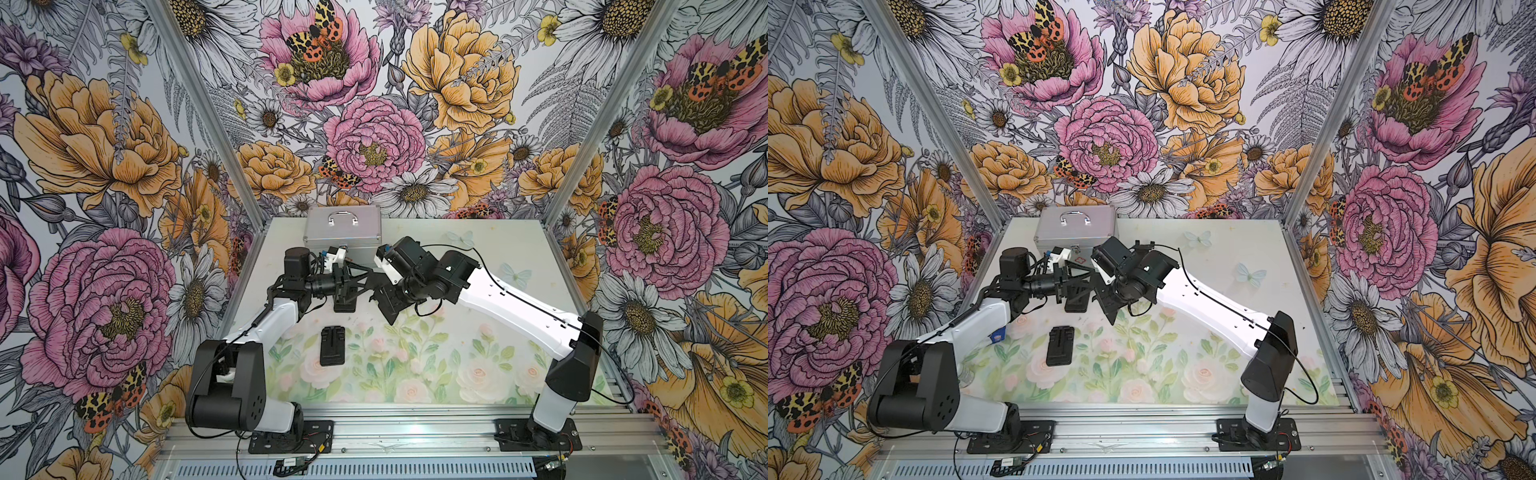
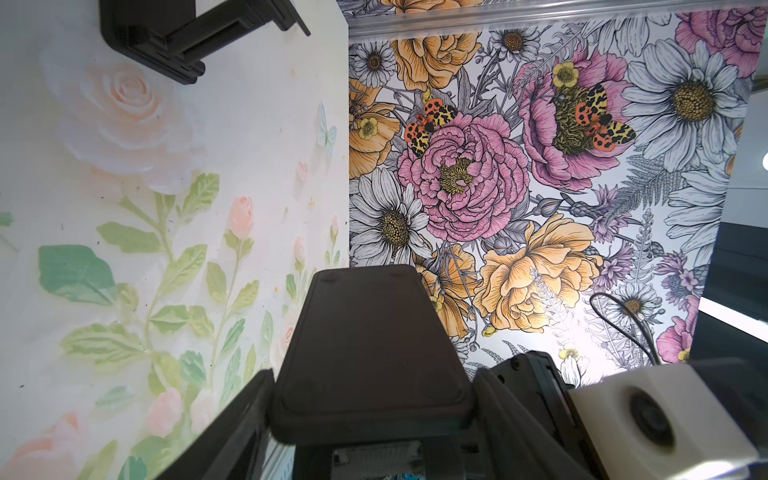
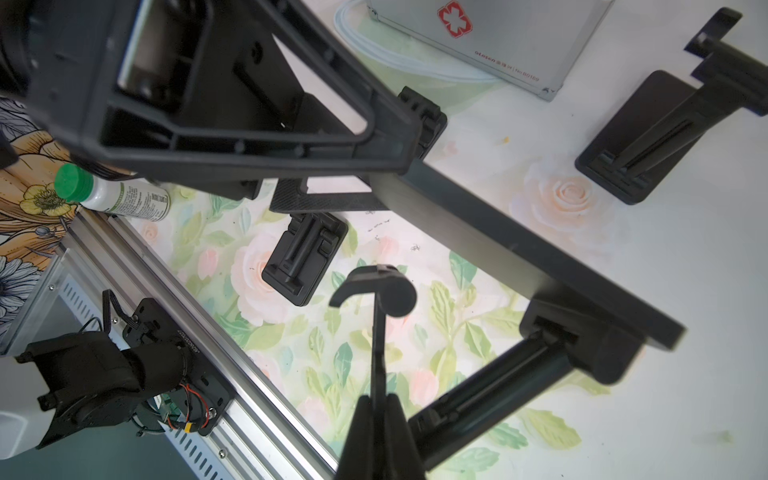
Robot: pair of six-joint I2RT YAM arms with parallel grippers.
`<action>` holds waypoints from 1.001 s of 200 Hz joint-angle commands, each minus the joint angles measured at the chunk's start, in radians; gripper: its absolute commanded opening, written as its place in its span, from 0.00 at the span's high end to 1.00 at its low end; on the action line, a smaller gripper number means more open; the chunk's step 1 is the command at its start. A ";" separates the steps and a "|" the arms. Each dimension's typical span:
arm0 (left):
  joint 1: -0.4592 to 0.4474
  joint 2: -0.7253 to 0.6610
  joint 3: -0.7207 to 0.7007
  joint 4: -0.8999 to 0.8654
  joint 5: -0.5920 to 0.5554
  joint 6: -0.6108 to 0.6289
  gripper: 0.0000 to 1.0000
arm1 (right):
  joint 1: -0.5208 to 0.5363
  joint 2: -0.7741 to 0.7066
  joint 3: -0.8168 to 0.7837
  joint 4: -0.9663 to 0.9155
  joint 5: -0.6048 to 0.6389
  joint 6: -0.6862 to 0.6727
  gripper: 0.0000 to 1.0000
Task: Open the phone stand
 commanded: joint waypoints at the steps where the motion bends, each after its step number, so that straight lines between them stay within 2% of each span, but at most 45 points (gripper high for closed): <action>1: 0.032 0.038 0.024 0.015 -0.115 0.076 0.55 | 0.050 -0.046 0.058 -0.035 -0.133 -0.029 1.00; 33: 0.017 0.042 0.023 0.015 -0.116 0.076 0.55 | 0.068 -0.015 0.079 -0.027 -0.171 -0.028 1.00; 68: 0.012 0.029 0.023 0.015 -0.116 0.067 0.55 | 0.060 -0.009 0.080 -0.028 -0.133 -0.017 1.00; 85: 0.024 0.000 0.037 0.014 -0.119 0.052 0.50 | 0.019 -0.019 0.075 -0.029 -0.132 0.001 1.00; 98: 0.038 -0.029 0.055 0.013 -0.135 0.030 0.39 | -0.027 -0.031 0.071 -0.027 -0.149 0.014 1.00; 112: 0.048 -0.070 0.075 0.009 -0.171 0.009 0.13 | -0.081 -0.047 0.072 -0.028 -0.167 0.028 1.00; 121: 0.051 -0.097 0.089 -0.005 -0.205 0.004 0.02 | -0.118 -0.056 0.072 -0.027 -0.185 0.034 1.00; 131: 0.052 -0.121 0.104 -0.040 -0.246 0.010 0.01 | -0.146 -0.064 0.072 -0.029 -0.200 0.044 1.00; 163: 0.046 -0.209 0.138 -0.244 -0.415 0.095 0.01 | -0.330 -0.102 0.033 0.003 -0.280 0.109 1.00; 181: 0.021 -0.274 0.138 -0.368 -0.534 0.151 0.01 | -0.438 -0.126 -0.030 0.082 -0.351 0.192 1.00; 200: -0.015 -0.342 0.125 -0.482 -0.655 0.192 0.01 | -0.577 -0.152 -0.147 0.240 -0.478 0.326 1.00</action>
